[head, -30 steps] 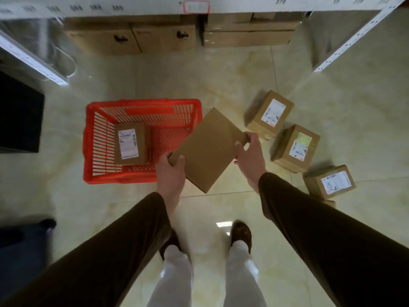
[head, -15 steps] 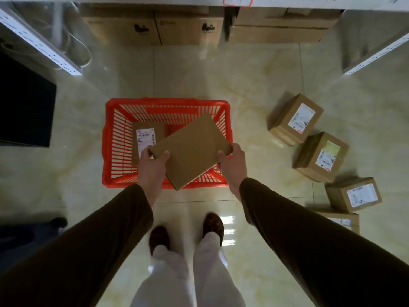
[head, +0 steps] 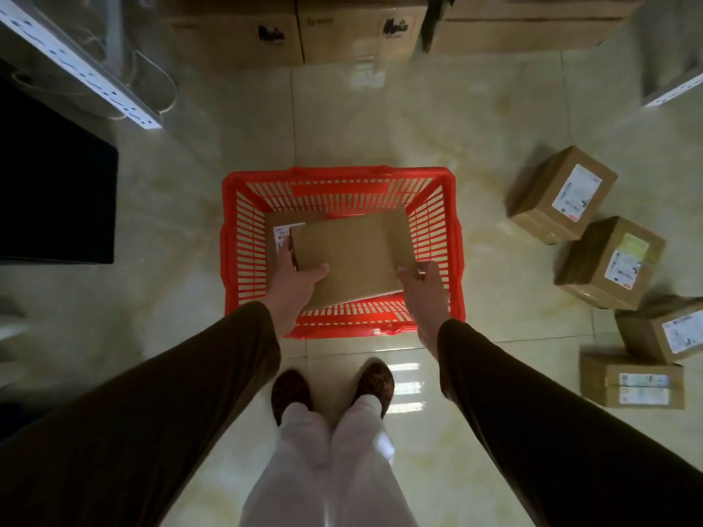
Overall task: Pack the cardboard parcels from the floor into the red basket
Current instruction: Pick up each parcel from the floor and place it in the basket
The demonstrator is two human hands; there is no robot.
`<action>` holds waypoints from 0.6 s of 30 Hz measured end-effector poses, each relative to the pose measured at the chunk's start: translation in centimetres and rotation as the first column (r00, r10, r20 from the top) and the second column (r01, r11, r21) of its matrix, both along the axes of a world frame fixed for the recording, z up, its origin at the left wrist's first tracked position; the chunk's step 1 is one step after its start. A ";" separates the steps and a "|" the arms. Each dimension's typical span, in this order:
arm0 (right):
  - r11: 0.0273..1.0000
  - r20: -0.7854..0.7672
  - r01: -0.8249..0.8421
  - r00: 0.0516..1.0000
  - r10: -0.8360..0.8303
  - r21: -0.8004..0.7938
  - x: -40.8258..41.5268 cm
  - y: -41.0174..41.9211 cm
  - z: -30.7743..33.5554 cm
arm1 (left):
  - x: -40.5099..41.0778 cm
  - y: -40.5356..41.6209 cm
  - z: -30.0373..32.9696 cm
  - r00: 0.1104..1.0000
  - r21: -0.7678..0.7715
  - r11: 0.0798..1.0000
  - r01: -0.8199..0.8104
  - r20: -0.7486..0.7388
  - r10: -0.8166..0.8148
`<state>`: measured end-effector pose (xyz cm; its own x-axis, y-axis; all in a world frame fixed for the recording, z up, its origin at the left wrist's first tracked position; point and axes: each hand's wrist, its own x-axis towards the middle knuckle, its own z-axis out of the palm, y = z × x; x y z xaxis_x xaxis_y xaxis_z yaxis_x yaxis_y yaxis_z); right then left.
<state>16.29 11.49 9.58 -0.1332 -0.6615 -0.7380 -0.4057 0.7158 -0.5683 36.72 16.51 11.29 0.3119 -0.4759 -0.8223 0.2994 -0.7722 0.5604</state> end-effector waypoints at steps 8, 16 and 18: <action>0.996 0.115 -0.072 0.990 0.078 -0.053 -0.1 0.0 -1.9 | 1.8 -2.9 -2.1 0.984 -0.005 0.984 0.180 -0.011 -0.180; 0.996 0.071 -0.064 0.995 0.069 -0.061 -0.8 -1.2 -3.9 | 3.0 -7.2 -3.8 0.906 -0.119 0.901 0.418 0.124 -0.404; 0.999 0.103 0.015 0.995 -0.011 -0.037 -0.9 -1.0 -4.8 | 2.9 -8.0 -4.9 0.890 -0.127 0.885 0.448 0.152 -0.429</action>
<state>15.38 10.47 4.78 -0.0663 -0.6876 -0.7231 -0.3345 0.6980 -0.6331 39.57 8.55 6.37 0.1299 -0.7038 -0.6984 -0.1245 -0.7104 0.6927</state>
